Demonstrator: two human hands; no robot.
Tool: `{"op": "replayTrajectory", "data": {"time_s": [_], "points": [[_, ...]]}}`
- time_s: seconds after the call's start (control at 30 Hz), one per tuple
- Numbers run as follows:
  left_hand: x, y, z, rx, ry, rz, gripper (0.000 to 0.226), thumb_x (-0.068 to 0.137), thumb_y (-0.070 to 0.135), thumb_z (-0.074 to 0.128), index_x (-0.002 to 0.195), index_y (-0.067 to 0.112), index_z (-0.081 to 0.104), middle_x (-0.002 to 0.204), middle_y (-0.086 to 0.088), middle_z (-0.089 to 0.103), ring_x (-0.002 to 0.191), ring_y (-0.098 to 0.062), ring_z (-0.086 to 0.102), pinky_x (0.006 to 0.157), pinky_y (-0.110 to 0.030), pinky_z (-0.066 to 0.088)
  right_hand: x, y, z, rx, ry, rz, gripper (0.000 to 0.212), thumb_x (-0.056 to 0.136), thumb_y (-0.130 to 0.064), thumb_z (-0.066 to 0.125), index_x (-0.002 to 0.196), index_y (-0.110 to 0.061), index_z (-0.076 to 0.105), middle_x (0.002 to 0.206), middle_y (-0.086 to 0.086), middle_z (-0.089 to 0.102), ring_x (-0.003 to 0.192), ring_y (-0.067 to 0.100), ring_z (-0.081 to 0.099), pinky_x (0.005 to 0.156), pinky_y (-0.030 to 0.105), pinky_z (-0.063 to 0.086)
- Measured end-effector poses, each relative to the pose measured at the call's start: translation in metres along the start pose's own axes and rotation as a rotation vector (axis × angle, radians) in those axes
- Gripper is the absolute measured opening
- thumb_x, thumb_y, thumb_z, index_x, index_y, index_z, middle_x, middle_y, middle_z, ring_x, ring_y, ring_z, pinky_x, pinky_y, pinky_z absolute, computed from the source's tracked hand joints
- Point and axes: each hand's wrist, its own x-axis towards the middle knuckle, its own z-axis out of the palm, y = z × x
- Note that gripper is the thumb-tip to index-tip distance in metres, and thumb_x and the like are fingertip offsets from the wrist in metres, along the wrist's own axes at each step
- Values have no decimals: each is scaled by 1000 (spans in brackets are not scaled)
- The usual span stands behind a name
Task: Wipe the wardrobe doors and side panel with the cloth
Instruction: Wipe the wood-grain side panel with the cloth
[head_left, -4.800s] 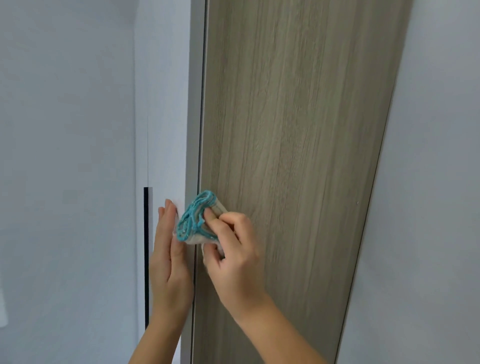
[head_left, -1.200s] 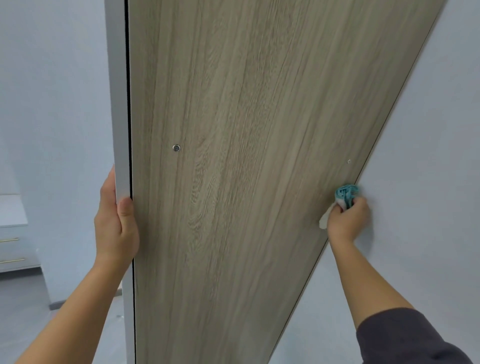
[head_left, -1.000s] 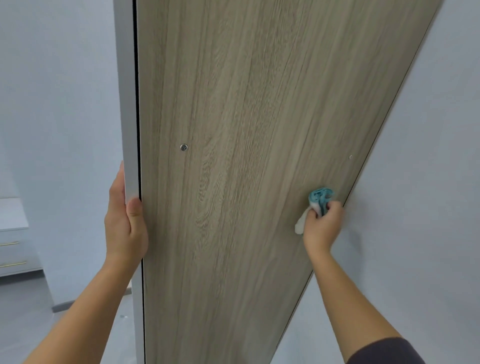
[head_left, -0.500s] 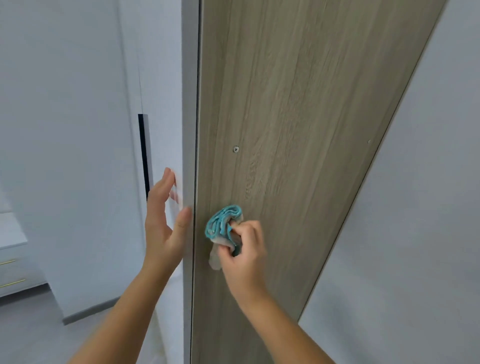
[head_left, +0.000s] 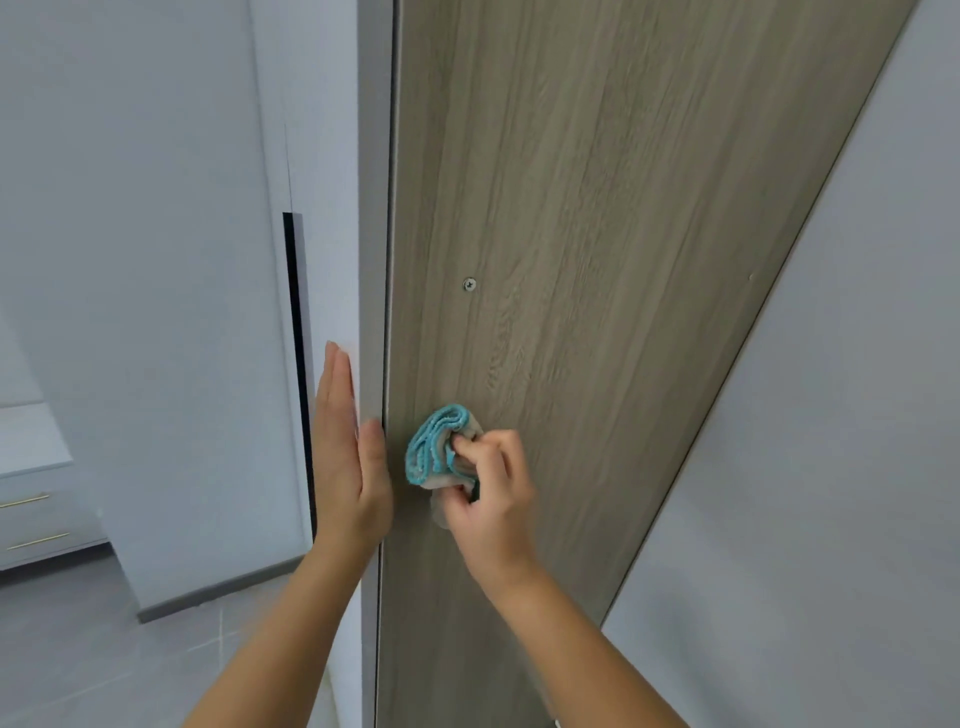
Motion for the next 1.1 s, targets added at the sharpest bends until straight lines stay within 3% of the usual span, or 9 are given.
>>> {"op": "replayTrajectory", "data": {"time_s": [0.1, 0.2, 0.37, 0.47, 0.57, 0.67, 0.83, 0.9, 1.1], "points": [[-13, -3, 9, 78, 80, -30, 52, 100, 15, 29, 150, 12, 16, 160, -5, 13, 149, -13, 13, 119, -22, 12, 7, 29, -16, 6, 35, 68, 39, 71, 2, 64, 103, -15, 51, 101, -2, 42, 87, 8, 48, 76, 12, 43], [-29, -8, 14, 105, 127, -110, 52, 100, 21, 26, 151, 15, 16, 161, -2, 14, 148, -11, 14, 120, -24, 13, 11, 61, -34, -33, 65, 121, 30, 74, -6, 57, 102, -14, 51, 101, 2, 46, 90, 0, 42, 78, 1, 34], [-65, -24, 23, 121, 174, -221, 55, 100, 25, 25, 153, 14, 18, 160, 3, 19, 147, -6, 16, 120, -29, 15, 12, 120, -65, -104, 125, 225, 25, 74, 12, 63, 96, 3, 56, 99, 19, 51, 87, 3, 41, 76, 0, 34], [-79, -40, 23, 139, 184, -204, 54, 101, 30, 24, 153, 16, 20, 159, 2, 24, 146, -10, 20, 119, -36, 19, 13, 158, -80, -151, 222, 300, 16, 80, 9, 61, 94, 4, 54, 97, 21, 51, 82, 7, 40, 69, 9, 32], [-87, -49, 23, 173, 187, -168, 55, 101, 34, 24, 153, 17, 22, 157, 1, 28, 146, -16, 24, 117, -44, 23, 18, 201, -96, -200, 299, 369, 15, 85, 3, 57, 99, 5, 53, 102, 23, 51, 84, 10, 42, 72, 17, 31], [-93, -56, 25, 186, 212, -129, 54, 100, 30, 25, 152, 20, 22, 156, 1, 29, 145, -19, 24, 116, -48, 25, 23, 240, -114, -278, 351, 460, 17, 89, -1, 53, 105, 4, 53, 108, 23, 53, 93, 29, 52, 74, 24, 33], [-107, -68, 31, 211, 247, -96, 53, 100, 30, 24, 153, 23, 19, 158, 7, 25, 147, -10, 18, 118, -35, 19, 26, 292, -139, -432, 365, 621, 24, 89, -4, 53, 112, 4, 56, 113, 26, 57, 105, 40, 54, 86, 41, 42], [-111, -70, 32, 205, 246, -83, 50, 104, 27, 25, 153, 23, 18, 159, 9, 22, 147, -5, 14, 117, -27, 16, 25, 298, -139, -463, 353, 612, 24, 89, -4, 53, 112, 2, 56, 114, 25, 57, 106, 41, 54, 88, 43, 42], [-114, -75, 28, 191, 191, 5, 54, 101, 29, 26, 154, 21, 16, 161, 6, 16, 145, 5, 1, 117, -25, 13, 14, 297, -128, -432, 412, 580, 28, 90, -8, 53, 116, 0, 54, 118, 25, 53, 108, 41, 52, 89, 46, 43]]}}
